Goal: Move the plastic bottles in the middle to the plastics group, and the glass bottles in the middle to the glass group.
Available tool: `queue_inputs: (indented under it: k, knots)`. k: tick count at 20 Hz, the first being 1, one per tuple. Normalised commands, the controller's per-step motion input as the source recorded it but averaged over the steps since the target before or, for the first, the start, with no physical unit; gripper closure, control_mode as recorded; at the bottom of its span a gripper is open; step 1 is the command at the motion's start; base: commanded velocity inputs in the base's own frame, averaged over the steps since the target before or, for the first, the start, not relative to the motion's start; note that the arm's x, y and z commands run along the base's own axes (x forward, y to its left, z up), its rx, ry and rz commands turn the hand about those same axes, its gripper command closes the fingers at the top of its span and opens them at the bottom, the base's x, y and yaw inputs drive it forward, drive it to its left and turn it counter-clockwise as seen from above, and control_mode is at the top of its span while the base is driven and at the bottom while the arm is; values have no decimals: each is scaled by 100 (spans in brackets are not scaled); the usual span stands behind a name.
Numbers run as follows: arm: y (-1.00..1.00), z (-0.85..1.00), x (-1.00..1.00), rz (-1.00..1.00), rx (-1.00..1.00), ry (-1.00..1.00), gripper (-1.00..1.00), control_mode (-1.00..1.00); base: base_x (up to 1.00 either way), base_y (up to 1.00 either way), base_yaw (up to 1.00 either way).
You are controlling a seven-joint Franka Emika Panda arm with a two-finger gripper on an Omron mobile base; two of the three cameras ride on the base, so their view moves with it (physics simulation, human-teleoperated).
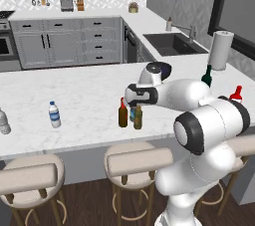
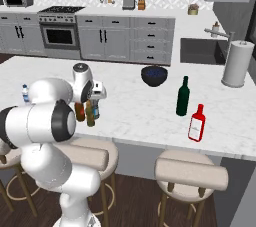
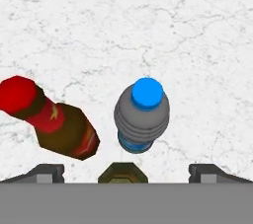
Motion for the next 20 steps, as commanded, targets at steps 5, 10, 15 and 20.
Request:
queue_inputs:
  k: [5,10,15,20]
  knots:
    - [0,-15,-19,0,0,0,100,-100,0,0,0]
    - [-2,-10,-10,0,0,0,100,-100,0,0,0]
    - [-9,-1,-4,0,4,0,100,-100,0,0,0]
    - [-17,35,-23,0,4,0,100,-100,0,0,0]
